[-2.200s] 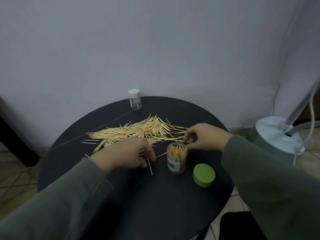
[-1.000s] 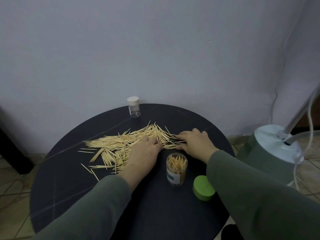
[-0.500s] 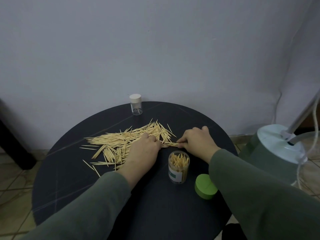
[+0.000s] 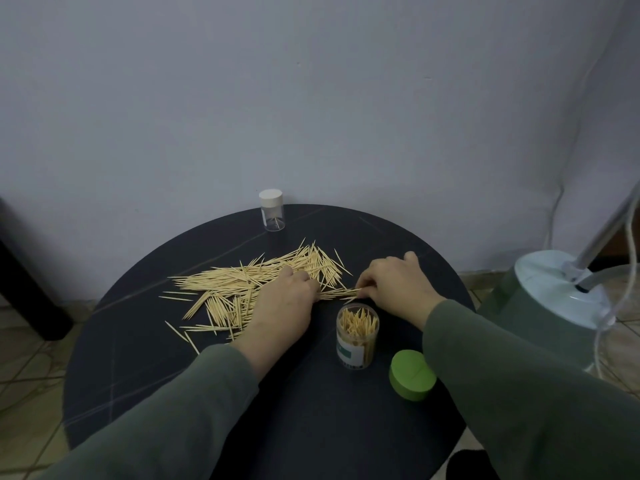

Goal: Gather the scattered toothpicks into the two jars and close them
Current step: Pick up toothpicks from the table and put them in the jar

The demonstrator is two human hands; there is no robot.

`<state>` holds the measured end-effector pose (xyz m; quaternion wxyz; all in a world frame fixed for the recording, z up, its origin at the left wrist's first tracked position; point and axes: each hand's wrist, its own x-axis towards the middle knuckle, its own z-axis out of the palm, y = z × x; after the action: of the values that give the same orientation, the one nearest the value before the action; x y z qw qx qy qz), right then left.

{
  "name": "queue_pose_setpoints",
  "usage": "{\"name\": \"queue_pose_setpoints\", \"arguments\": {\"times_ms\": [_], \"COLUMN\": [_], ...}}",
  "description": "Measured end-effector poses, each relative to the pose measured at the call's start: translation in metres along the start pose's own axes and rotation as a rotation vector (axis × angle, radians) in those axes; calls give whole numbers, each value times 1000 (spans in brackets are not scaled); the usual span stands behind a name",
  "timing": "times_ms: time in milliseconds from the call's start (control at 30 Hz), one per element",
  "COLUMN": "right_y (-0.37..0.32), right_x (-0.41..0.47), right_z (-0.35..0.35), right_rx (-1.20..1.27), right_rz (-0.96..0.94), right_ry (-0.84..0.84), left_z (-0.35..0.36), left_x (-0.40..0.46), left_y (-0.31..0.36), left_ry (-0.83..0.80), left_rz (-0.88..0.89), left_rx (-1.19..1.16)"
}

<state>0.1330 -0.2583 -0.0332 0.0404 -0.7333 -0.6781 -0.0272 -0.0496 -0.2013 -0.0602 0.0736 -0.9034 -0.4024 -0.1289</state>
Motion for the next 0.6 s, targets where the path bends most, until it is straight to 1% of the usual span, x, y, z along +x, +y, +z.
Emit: {"name": "queue_pose_setpoints", "arguments": {"times_ms": [233,367,467,600], "right_y": [9,13,14,13], "right_x": [-5,-11,-15,-18], "right_z": [-7,-10,-11,-13], "right_rx": [90,170,267,384], "right_rz": [53,67,88,86], "right_ry": [-2,-23,-1,70], "left_z": [-7,-11,-13,-17], "left_x": [-2,-4,-4,-4], "left_y": [-1,2,3,4], "left_ry": [-2,29,60,98], "left_rz": [-88,-136,-178,-232], "left_rx": [-104,-160,-251,-411]}}
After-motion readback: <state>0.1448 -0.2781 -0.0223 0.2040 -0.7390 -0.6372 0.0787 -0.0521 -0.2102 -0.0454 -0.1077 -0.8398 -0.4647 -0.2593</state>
